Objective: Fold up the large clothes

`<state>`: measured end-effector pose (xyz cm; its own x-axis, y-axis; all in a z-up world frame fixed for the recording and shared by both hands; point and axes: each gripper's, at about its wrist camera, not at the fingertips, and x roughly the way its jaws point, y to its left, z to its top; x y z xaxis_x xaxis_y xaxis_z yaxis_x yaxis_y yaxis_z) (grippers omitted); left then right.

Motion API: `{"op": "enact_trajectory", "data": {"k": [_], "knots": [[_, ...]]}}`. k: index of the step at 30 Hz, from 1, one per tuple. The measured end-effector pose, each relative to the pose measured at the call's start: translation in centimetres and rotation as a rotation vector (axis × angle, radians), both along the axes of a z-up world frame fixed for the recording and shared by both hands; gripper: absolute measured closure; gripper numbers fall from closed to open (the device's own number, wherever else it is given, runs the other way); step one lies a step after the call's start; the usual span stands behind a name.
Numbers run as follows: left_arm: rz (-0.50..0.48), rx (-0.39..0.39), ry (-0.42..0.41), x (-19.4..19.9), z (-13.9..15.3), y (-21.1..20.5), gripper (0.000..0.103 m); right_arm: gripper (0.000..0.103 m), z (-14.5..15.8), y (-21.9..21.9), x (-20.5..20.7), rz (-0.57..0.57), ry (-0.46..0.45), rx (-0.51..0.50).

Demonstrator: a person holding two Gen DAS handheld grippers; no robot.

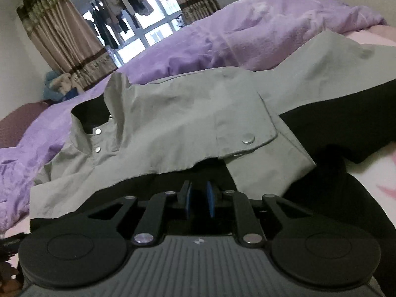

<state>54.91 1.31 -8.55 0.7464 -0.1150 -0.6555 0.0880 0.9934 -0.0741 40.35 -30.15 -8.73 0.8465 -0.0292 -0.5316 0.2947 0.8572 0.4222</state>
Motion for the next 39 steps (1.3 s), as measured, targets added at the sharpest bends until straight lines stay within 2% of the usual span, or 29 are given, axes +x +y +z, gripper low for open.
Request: {"op": "enact_trajectory", "data": {"k": [3, 5, 8, 10, 12, 14, 15, 17, 20, 24, 27, 32, 39], "knots": [[0.013, -0.048, 0.013, -0.3, 1.1, 0.2, 0.023, 0.080, 0.6, -0.1, -1.2, 0.007, 0.007, -0.001], [-0.012, -0.112, -0.016, -1.6, 2.2, 0.1, 0.023, 0.070, 1.1, -0.6, -2.3, -0.003, -0.025, 0.000], [-0.060, -0.129, -0.038, -3.6, 3.2, -0.9, 0.023, 0.066, 1.5, -1.1, -3.2, -0.008, -0.046, -0.007], [-0.102, -0.106, -0.021, -4.3, 2.8, -1.9, 0.023, 0.066, 0.9, -1.4, -2.8, 0.008, -0.021, -0.010], [-0.097, -0.059, 0.011, -4.0, 1.8, -2.6, 0.023, 0.067, 0.3, -2.2, -3.2, 0.031, 0.004, 0.028], [-0.087, -0.036, 0.053, -3.3, 0.6, -2.9, 0.023, 0.066, 0.5, -3.4, -4.2, 0.042, -0.011, 0.081], [-0.085, -0.028, 0.047, -3.3, 0.3, -2.9, 0.023, 0.065, 0.8, -4.2, -5.1, 0.030, -0.021, 0.094], [-0.077, -0.019, 0.043, -3.5, 0.5, -3.0, 0.023, 0.057, 1.6, -6.1, -7.3, -0.004, -0.054, 0.085], [-0.074, -0.053, 0.052, -3.7, 1.3, -2.8, 0.023, 0.051, 2.4, -11.1, -11.0, -0.126, -0.093, 0.091], [-0.080, -0.047, 0.033, -4.9, 2.0, -3.0, 0.023, 0.050, 1.6, -19.7, -16.0, -0.406, -0.124, 0.214], [-0.077, -0.032, 0.024, -5.5, 2.3, -3.1, 0.023, 0.050, 0.5, -24.7, -18.1, -0.575, -0.139, 0.270], [-0.055, -0.022, 0.030, -5.3, 2.1, -3.1, 0.023, 0.051, -1.7, -29.9, -18.2, -0.676, -0.209, 0.419], [-0.027, -0.009, 0.052, -4.1, 1.3, -3.1, 0.023, 0.051, -2.5, -33.2, -16.2, -0.748, -0.289, 0.436]]}}
